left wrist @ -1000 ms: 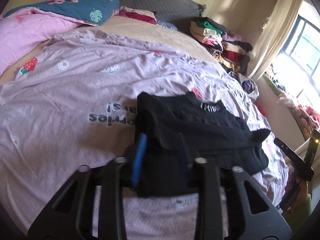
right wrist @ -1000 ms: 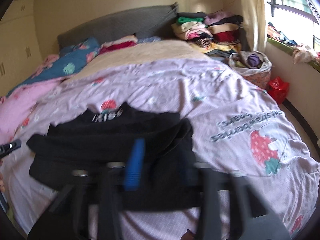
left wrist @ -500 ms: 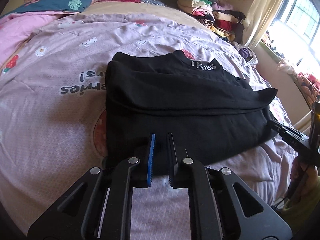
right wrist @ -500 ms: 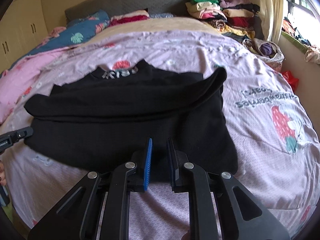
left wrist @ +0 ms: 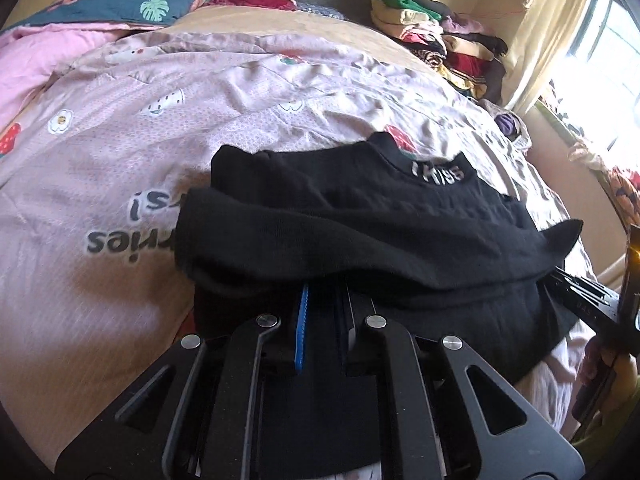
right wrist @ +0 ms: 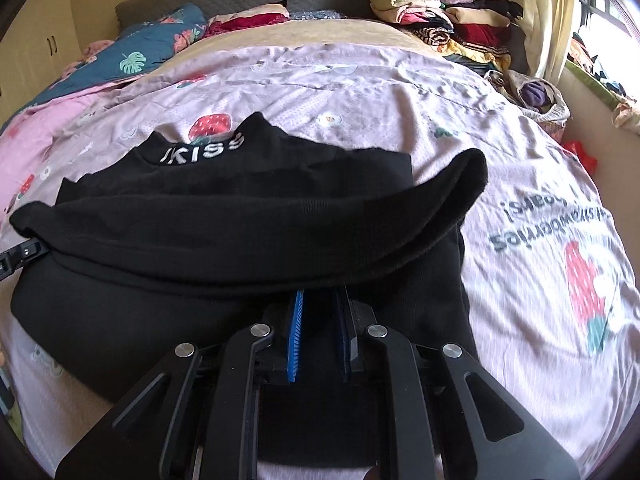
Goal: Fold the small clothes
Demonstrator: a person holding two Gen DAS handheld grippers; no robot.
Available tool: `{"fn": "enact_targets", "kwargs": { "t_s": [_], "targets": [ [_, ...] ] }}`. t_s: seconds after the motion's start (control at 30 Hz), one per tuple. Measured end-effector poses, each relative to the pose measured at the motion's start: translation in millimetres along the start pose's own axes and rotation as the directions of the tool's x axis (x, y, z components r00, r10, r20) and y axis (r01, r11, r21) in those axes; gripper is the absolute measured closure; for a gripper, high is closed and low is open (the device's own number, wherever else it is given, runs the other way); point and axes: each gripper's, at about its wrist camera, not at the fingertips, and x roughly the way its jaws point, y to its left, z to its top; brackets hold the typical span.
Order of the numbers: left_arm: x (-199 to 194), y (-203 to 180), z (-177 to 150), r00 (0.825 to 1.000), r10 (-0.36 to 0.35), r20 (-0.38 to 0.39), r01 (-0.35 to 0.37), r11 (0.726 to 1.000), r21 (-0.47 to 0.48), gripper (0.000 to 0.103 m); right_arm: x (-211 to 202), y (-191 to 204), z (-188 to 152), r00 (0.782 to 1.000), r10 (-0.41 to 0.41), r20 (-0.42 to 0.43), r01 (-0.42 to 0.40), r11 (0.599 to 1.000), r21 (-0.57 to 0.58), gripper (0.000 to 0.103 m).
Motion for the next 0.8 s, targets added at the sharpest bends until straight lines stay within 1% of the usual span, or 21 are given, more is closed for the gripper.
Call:
{"fn": "enact_targets", "kwargs": {
  "t_s": [0.13,0.2,0.27,0.33,0.43,0.47,0.5,0.53,0.57,0.6,0.63,0.67,0.7,0.73,0.8],
  "targets": [
    [4,6,15,1.000,-0.002,0.022,0.003,0.999,-0.042,0.098,9,-8,16,1.000,0.000,0.009,0.000,1.000,0.016,0.089],
    [4,10,23,0.999,0.000,0.040,0.002,0.998,-0.063,0.097,11,-13,24,1.000,-0.015,0.015,0.014,1.000,0.024,0.089],
    [0,16,32,0.998,0.010,0.068,-0.004,0.996,-0.088,0.093,13,-19,32,1.000,-0.023,0.021,0.022,0.999,0.040,0.089],
    [-5,20,40,0.995,0.020,0.093,-0.010,0.995,-0.102,0.091,12,-27,38,0.999,-0.035,0.028,0.034,0.998,0.051,0.089],
    [-16,30,50,0.989,0.037,0.141,-0.019,0.992,-0.126,0.085,8,-41,42,0.997,-0.059,0.047,0.056,0.996,0.070,0.088],
    [-18,32,52,0.988,0.043,0.148,-0.024,0.991,-0.133,0.085,8,-44,42,0.997,-0.064,0.050,0.060,0.995,0.077,0.088],
    [-20,37,53,0.987,0.051,0.155,-0.029,0.989,-0.146,0.085,6,-52,42,0.996,-0.073,0.056,0.067,0.993,0.096,0.084],
    [-21,41,54,0.986,0.056,0.156,-0.032,0.988,-0.154,0.084,5,-54,40,0.995,-0.078,0.060,0.072,0.992,0.107,0.077],
    [-21,46,53,0.986,0.067,0.155,-0.041,0.986,-0.164,0.083,4,-57,39,0.995,-0.081,0.061,0.073,0.991,0.116,0.074],
    [-21,49,52,0.985,0.076,0.153,-0.049,0.984,-0.171,0.082,5,-60,38,0.995,-0.083,0.059,0.076,0.990,0.119,0.066],
    [-18,52,51,0.986,0.085,0.144,-0.059,0.982,-0.179,0.079,6,-63,38,0.994,-0.094,0.054,0.087,0.989,0.116,0.058],
    [-15,55,50,0.987,0.089,0.131,-0.064,0.981,-0.186,0.071,7,-63,38,0.994,-0.096,0.052,0.090,0.990,0.112,0.055],
    [-10,58,48,0.989,0.094,0.110,-0.072,0.979,-0.192,0.066,9,-63,38,0.994,-0.094,0.048,0.089,0.991,0.105,0.053],
    [-5,59,46,0.992,0.093,0.089,-0.074,0.978,-0.195,0.062,14,-63,39,0.995,-0.091,0.037,0.087,0.992,0.093,0.047],
    [4,60,44,0.995,0.070,0.068,-0.056,0.979,-0.198,0.062,22,-62,41,0.995,-0.102,0.021,0.100,0.992,0.081,0.044]
  ]
}}
